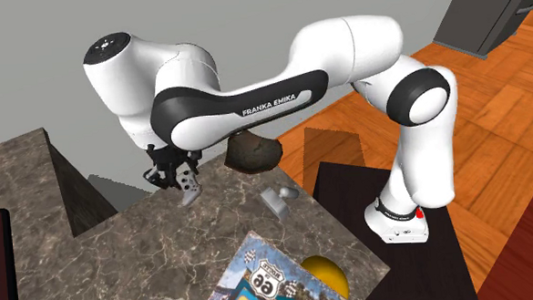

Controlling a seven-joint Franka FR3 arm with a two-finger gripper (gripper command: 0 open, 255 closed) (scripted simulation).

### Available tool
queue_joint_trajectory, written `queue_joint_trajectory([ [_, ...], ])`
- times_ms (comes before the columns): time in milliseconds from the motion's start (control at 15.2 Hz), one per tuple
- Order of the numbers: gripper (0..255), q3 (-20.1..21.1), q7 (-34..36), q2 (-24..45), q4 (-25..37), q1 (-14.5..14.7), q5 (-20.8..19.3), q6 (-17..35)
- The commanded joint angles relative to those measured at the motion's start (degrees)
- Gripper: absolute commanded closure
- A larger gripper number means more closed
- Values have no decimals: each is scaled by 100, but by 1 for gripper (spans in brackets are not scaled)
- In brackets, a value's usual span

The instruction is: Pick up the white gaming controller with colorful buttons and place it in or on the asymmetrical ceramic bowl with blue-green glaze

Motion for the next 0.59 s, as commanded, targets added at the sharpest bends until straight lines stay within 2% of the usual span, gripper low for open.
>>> queue_joint_trajectory([
  [0,255,-25,-238,-456,-617,-305,186,224],
  [528,255,-399,-1349,-1915,-2330,-1127,785,714],
])
